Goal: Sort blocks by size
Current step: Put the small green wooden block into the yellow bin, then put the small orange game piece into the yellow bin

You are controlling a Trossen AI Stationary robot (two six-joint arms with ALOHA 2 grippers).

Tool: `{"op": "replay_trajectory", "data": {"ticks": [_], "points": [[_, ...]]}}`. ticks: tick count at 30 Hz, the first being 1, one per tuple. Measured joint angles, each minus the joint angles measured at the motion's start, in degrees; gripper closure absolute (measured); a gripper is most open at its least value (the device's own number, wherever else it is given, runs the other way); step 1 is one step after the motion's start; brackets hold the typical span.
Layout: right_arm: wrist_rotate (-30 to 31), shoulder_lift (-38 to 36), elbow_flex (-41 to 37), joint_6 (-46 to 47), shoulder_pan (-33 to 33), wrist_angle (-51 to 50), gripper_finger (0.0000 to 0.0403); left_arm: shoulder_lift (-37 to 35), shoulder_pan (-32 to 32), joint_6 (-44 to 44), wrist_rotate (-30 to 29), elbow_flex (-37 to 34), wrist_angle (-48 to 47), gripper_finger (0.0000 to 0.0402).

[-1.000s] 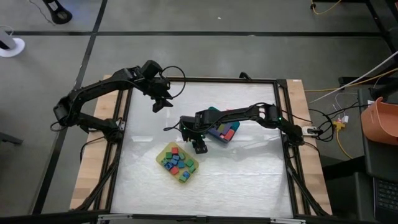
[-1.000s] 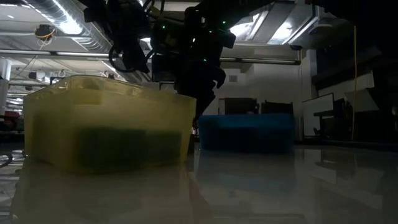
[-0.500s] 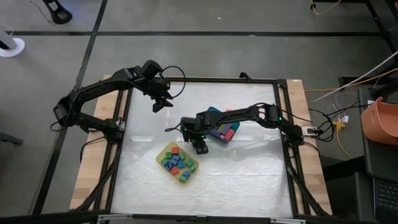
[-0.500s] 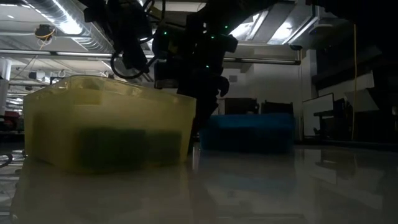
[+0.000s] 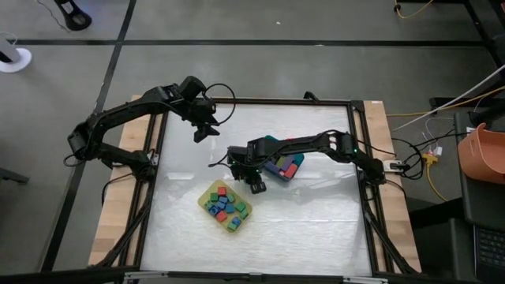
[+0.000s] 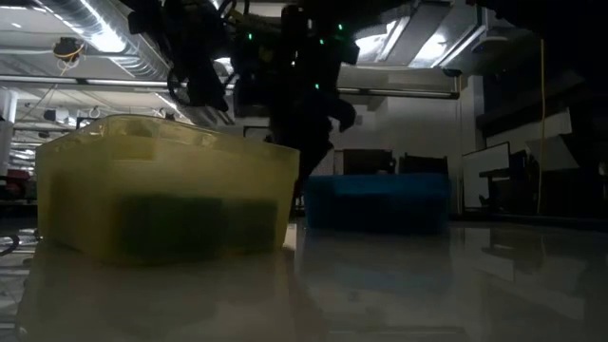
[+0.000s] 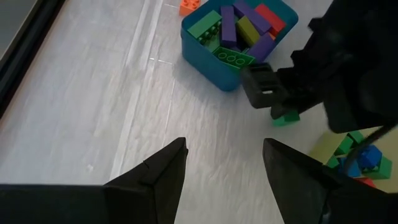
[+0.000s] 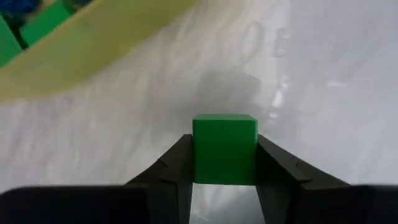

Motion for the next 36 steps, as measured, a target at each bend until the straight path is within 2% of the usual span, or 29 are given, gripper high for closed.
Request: {"op": "replay_trajectory", "data": {"ticks": [4, 9, 14, 18, 23, 32, 36], "points": [[4.18, 0.00, 5.52, -6.23, 0.00, -6.11, 0.0263, 0.00, 0.00, -0.01, 0.00, 0.01, 0.41, 0.0202], [5.25, -0.01, 13.42, -11.58, 0.01, -11.51, 0.0259, 0.00, 0.00, 0.41, 0.00, 0.00, 2.59, 0.0202], [-0.75, -0.12, 18.27, -13.84, 1.17, -10.70, 0.0273, 0.00, 0.00, -0.88, 0.00, 0.01, 4.95, 0.0202], [-3.74, -0.15, 18.46, -16.40, 3.70, -9.12, 0.0258, 0.00, 0.00, -2.10, 0.00, 0.00, 4.73, 0.0202], [-3.65, 0.13, 18.33, -19.78, 7.49, -6.95, 0.0242, 0.00, 0.00, -2.97, 0.00, 0.01, 4.45, 0.0202], [-1.86, 0.20, 17.33, -20.46, 8.68, -3.28, 0.0252, 0.00, 0.00, -5.39, 0.00, 0.00, 4.41, 0.0202], [2.72, 0.18, 17.33, -18.48, 8.66, -3.85, 0.0252, 0.00, 0.00, -5.97, 0.00, 0.01, 4.10, 0.0202]]}}
